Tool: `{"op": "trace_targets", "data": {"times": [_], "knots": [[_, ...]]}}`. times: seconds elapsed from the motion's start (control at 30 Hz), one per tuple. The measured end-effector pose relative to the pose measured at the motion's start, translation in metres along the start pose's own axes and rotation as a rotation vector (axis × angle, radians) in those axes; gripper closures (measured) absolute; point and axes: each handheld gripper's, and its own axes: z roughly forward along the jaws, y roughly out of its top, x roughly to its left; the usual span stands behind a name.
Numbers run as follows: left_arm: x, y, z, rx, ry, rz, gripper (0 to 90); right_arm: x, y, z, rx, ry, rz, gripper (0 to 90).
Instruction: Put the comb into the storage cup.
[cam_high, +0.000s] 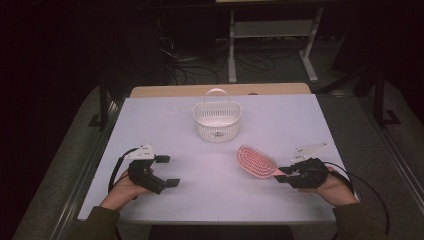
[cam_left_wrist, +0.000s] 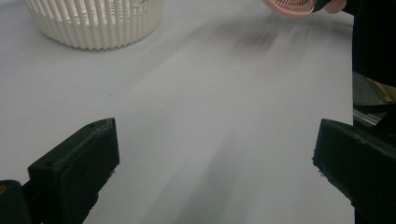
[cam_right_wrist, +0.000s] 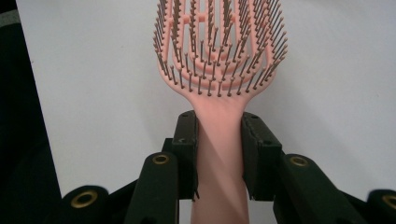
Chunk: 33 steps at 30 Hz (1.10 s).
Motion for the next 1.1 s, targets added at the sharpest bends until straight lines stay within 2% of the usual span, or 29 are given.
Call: {"op": "trace_targets", "data": {"times": [0.33, 0.63, 1.1], "knots": [[-0.001, 0.011, 0.007, -0.003, -0.008, 0.006, 0.1, -0.001, 0.01, 0.007, -0.031, 0.004, 0.006, 68.8], [-0.005, 0.022, 0.017, -0.017, -0.029, 0.007, 0.1, -0.003, 0.019, 0.01, -0.051, 0.007, -0.008, 68.8], [-0.009, 0.044, 0.024, -0.078, -0.051, 0.013, 0.1, -0.006, 0.039, 0.014, -0.1, -0.004, -0.006, 68.8]]}}
